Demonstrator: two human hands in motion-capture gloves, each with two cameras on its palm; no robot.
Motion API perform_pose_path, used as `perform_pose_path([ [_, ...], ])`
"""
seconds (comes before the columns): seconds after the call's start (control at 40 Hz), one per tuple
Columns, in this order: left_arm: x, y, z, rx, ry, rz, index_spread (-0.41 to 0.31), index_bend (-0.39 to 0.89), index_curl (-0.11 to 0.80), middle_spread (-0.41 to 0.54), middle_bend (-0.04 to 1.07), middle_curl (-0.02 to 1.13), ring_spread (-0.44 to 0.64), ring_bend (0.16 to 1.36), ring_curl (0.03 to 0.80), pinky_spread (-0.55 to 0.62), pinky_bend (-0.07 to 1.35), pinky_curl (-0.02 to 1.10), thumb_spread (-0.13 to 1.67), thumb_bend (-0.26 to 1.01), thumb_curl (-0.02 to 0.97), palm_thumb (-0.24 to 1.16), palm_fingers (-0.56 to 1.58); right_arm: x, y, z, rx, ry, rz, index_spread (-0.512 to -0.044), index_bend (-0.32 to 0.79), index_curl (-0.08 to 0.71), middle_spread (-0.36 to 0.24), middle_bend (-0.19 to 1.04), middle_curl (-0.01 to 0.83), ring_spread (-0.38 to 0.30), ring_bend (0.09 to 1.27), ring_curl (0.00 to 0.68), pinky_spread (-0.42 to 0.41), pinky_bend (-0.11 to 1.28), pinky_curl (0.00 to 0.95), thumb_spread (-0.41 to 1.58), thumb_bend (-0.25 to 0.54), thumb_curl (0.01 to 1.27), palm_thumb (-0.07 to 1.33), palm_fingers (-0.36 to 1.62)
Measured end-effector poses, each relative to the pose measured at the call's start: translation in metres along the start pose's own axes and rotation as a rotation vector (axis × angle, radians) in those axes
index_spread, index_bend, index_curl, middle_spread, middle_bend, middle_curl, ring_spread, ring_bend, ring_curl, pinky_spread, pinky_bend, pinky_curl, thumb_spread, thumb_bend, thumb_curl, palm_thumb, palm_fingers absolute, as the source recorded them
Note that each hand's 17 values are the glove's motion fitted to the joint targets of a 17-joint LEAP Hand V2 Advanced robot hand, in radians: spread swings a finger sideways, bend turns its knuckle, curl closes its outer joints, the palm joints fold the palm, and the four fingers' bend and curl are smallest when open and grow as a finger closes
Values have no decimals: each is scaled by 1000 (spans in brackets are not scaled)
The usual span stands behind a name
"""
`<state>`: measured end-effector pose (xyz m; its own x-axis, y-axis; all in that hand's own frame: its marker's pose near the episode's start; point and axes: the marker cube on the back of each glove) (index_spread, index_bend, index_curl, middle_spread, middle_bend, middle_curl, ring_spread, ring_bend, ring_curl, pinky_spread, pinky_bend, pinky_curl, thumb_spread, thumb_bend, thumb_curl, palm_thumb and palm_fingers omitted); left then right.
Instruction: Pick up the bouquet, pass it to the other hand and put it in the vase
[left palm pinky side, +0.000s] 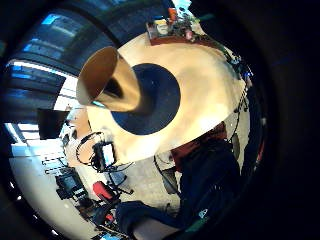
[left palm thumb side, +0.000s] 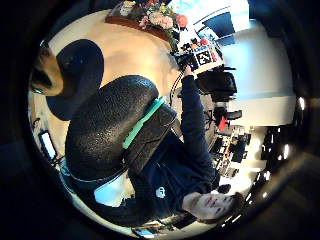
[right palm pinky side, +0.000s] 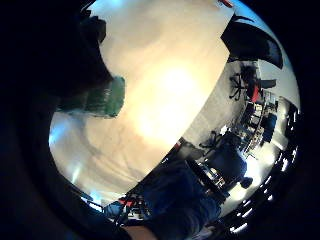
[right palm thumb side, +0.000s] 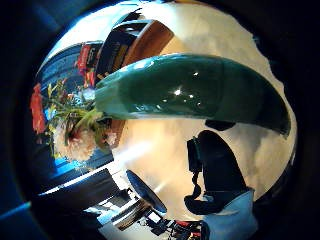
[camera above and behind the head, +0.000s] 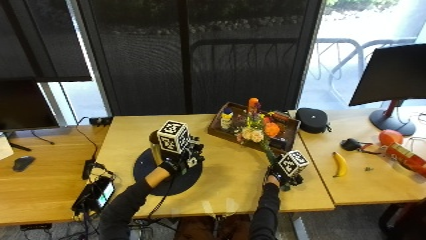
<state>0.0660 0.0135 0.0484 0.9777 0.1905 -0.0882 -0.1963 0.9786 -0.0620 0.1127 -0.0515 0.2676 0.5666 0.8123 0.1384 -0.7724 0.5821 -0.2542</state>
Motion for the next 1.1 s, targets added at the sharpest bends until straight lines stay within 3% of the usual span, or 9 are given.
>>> perform_pose_path([
  [0.3,3,-1,1,7,39,17,12,123,237,197,225,391,302,580,282,293,427,358,1136,-19,258,46,176,5,-10,20,-15,1,-28,-163,38,103,-66,359,436,-130,701,377,130,612,358,1040,-15,418,739,479],
  [0.574,8,-10,9,-18,37,21,12,125,239,197,226,394,309,582,283,302,416,357,1138,-21,257,34,173,10,-8,38,-146,66,24,-242,166,161,-105,462,459,-165,652,367,94,435,314,1101,18,437,867,681],
  [0.699,10,-13,16,-28,32,28,12,124,239,197,226,395,310,582,283,306,412,356,1136,-19,257,31,173,-7,-24,34,54,-70,-58,-266,160,201,-120,439,456,-171,618,373,65,379,310,1127,20,441,906,716],
  [0.799,12,-13,18,-43,29,30,12,124,240,197,225,396,310,582,283,307,411,356,1136,-19,257,30,174,-26,-21,37,60,-189,-208,-274,184,231,-128,415,450,-182,596,378,4,359,313,1133,18,444,934,809],
  [0.824,12,-13,19,-46,30,30,12,124,240,197,225,396,310,582,284,308,411,356,1136,-19,257,30,174,-27,-21,38,61,-193,-211,-278,152,223,-125,407,446,-182,581,369,7,351,304,1134,12,443,932,784],
  [0.874,13,-14,19,-50,34,28,12,123,240,197,225,396,310,582,284,308,410,356,1136,-19,257,30,174,-22,-25,39,106,-157,-145,-265,265,272,-143,393,444,-188,570,372,-54,323,300,1134,12,445,948,969],
  [0.899,13,-14,20,-51,35,27,12,123,240,197,225,396,310,582,284,308,410,356,1136,-19,257,30,174,-18,-27,39,137,-134,-102,-270,195,246,-143,374,436,-190,550,359,-56,331,298,1134,7,446,948,917],
  [0.999,12,-17,22,-50,34,21,12,123,240,197,224,397,310,581,284,309,409,357,1136,-19,258,29,174,-18,-26,39,190,-165,-86,-257,326,320,-144,376,446,-198,525,372,-116,229,290,1142,0,431,965,1101],
  [1.099,13,-15,22,-57,25,20,12,125,241,197,227,398,310,580,285,320,401,356,1136,-19,258,29,171,-16,-26,38,217,-218,-72,-254,343,368,-163,453,487,-204,540,403,-176,187,304,1146,-16,412,950,1192],
])
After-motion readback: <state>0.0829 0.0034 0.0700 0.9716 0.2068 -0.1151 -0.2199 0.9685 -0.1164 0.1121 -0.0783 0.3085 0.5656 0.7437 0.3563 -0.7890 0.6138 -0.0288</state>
